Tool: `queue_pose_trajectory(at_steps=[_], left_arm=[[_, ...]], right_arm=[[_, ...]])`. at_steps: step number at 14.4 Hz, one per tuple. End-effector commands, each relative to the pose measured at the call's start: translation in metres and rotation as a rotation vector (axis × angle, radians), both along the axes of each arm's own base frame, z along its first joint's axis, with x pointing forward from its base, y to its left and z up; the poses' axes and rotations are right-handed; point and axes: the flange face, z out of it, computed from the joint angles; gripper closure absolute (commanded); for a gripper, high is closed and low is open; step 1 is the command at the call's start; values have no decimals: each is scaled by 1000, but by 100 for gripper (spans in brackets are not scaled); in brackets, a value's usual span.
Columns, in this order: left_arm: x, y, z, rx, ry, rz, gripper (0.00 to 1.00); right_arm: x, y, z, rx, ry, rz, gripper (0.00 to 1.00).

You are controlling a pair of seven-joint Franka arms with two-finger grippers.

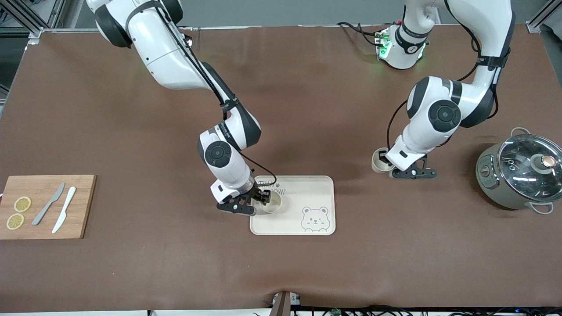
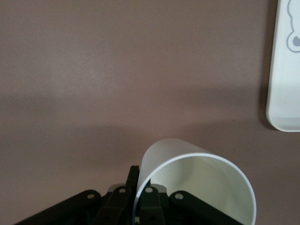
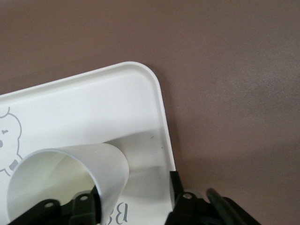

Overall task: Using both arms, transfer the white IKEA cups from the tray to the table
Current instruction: 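Carry the cup with the left gripper toward the pot and lower it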

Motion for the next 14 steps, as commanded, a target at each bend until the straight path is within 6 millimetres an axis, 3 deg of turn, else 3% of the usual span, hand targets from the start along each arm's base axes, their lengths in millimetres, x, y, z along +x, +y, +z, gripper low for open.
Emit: queue_pose_trajectory(at_steps=[1, 2, 8, 11, 13, 14], left_arm=[[-17, 32, -8, 0, -45, -30, 100], [-20, 35, -13, 3, -38, -39, 100], [-29, 73, -21, -20, -30, -33, 100], [-29, 73, -24, -50, -21, -27, 100], [-29, 73, -28, -68, -21, -33, 100], [-28, 74, -31, -75, -22, -36, 100]], right_arm=[[2, 5, 2, 7, 2, -46, 92], [1, 6, 2, 10, 6, -64, 100], [1, 8, 10, 13, -2, -68, 100], [8, 0, 46, 28, -8, -77, 100], [7, -14, 87, -4, 55, -74, 100], [10, -28, 118, -7, 56, -58, 100]])
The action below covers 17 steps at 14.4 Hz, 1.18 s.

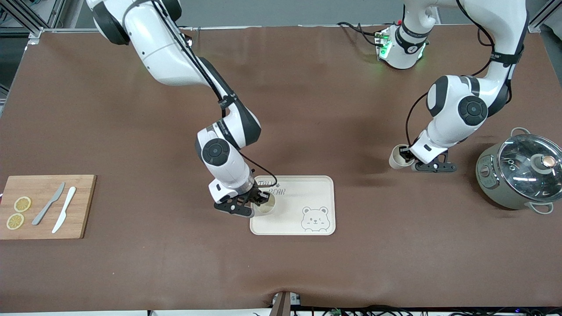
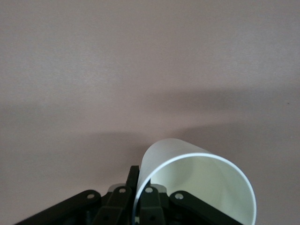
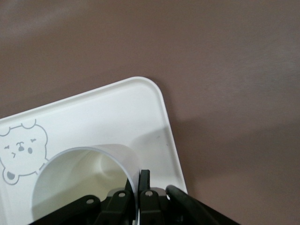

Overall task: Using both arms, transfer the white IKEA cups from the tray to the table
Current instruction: 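Carry the cup with the right gripper toward the cutting board, lower it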

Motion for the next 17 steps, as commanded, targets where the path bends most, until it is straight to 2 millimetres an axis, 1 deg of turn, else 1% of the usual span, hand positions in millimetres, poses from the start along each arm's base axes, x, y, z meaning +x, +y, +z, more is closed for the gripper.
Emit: queue_pose_trajectory(at_steps=[1, 2, 4, 5, 6, 7, 8, 10, 11, 12, 13, 15, 17], left_arm=[[-5, 2, -4, -32, -12, -10, 100], [-3, 3, -7, -34, -23, -5, 100], [-4, 2, -17, -33, -24, -7, 100], [-5, 2, -21, -32, -31, -5, 100], [-4, 1, -28, -32, -37, -2, 100], [-4, -6, -34, -42, -43, -5, 100], [-4, -16, -39, -63, -51, 4, 100], [-5, -25, -49, -69, -63, -2, 100], [-4, -26, -53, -70, -67, 2, 100], [-4, -27, -55, -70, -72, 1, 100], [-5, -26, -55, -69, -70, 3, 100], [-4, -28, -55, -70, -72, 0, 100], [-4, -28, -55, -69, -70, 0, 100]], right_arm=[[1, -41, 88, -18, 26, 57, 100], [2, -65, 111, -39, 58, 106, 100], [6, -132, 158, -66, 122, 172, 100], [4, -168, 177, -79, 147, 231, 100], [3, -202, 190, -87, 158, 272, 100], [3, -237, 196, -87, 165, 296, 100], [2, -271, 195, -88, 163, 337, 100], [0, -325, 186, -87, 149, 397, 100], [-1, -349, 176, -88, 139, 412, 100], [-2, -367, 164, -91, 127, 437, 100], [-3, -379, 153, -94, 117, 459, 100], [-8, -398, 122, -101, 101, 443, 100], [-15, -400, 88, -118, 64, 427, 100]])
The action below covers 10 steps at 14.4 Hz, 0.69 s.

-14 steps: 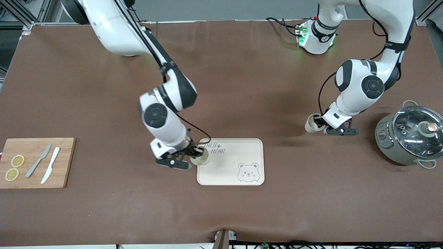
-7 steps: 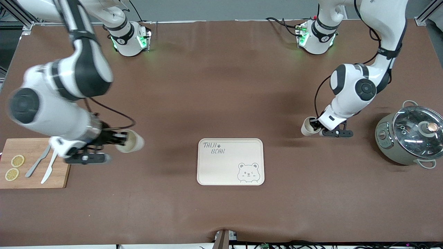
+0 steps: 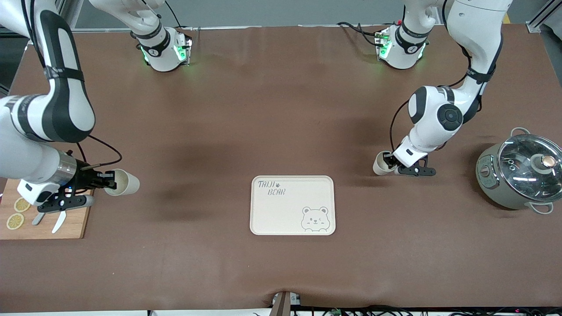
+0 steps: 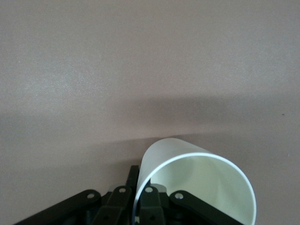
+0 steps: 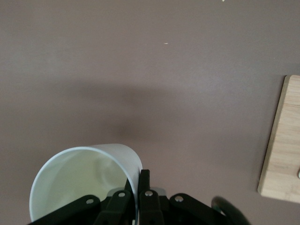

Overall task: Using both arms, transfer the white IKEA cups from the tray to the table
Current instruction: 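Carry the cup with the right gripper toward the cutting board, lower it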

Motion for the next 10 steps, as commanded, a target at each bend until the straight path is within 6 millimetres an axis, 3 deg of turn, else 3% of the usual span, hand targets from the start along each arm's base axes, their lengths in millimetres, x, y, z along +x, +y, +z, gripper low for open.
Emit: queue_pose_trajectory(at_steps=[1, 5, 10], left_arm=[[1, -1, 4, -14, -15, 3, 100], [0, -2, 4, -14, -14, -5, 100], [-1, -2, 2, -9, -13, -14, 100]], right_arm=[[-20, 3, -34, -11, -49, 5, 100], [-16, -12, -65, -23, -88, -23, 100], [-11, -16, -96, -28, -96, -35, 100]])
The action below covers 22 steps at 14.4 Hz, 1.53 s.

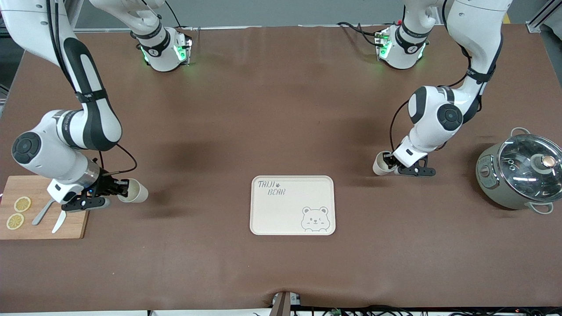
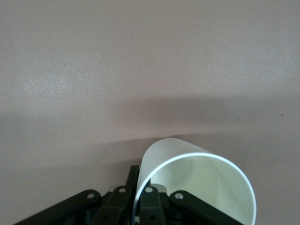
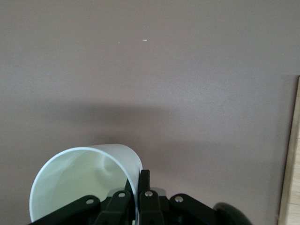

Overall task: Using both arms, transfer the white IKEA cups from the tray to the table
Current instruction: 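Carry the cup with the right gripper toward the cutting board, lower it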

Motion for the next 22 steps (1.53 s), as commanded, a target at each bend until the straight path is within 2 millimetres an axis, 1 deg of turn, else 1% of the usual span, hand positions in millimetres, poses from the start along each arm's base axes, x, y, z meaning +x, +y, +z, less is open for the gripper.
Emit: queue_pose_trajectory(at_steps=[1, 4, 6, 8, 10, 11, 13, 14, 15, 16, 18, 20, 21, 22], left_arm=[[-1, -1, 2, -7, -12, -16, 100], [0, -1, 0, -6, -28, -16, 100], [0, -1, -6, -6, -32, -16, 100], [0, -1, -6, -5, -39, -17, 100], [0, -3, -7, -6, -39, -21, 100], [-1, -4, -9, -6, -41, -32, 100], [-1, -3, -14, -4, -47, -40, 100], [-1, -3, -14, -4, -47, -41, 100], [-1, -2, -14, -4, -49, -41, 69], [-1, -3, -15, -3, -48, -47, 1], [-1, -3, -16, -3, -43, -51, 0], [-2, -4, -15, -3, -40, -48, 0], [-2, -5, -12, -5, -42, -42, 0], [-1, -4, -6, -7, -48, -37, 0]], right_arm=[[2, -5, -16, -4, -12, -1, 100], [2, -6, -38, -11, -34, -7, 100], [0, -8, -48, -14, -42, -11, 100], [0, -8, -57, -18, -54, -13, 100], [-1, -10, -75, -24, -70, -18, 100], [-4, -11, -80, -27, -80, -20, 100], [-5, -8, -82, -28, -85, -17, 100], [-5, -10, -79, -27, -82, -20, 100], [-2, -9, -69, -25, -91, -16, 24], [0, -9, -54, -21, -79, -3, 0], [16, -14, -4, -4, -16, 22, 0], [38, -11, 67, 14, 53, 39, 0], [44, -10, 103, 21, 84, 49, 0], [44, -11, 134, 15, 122, 50, 0]])
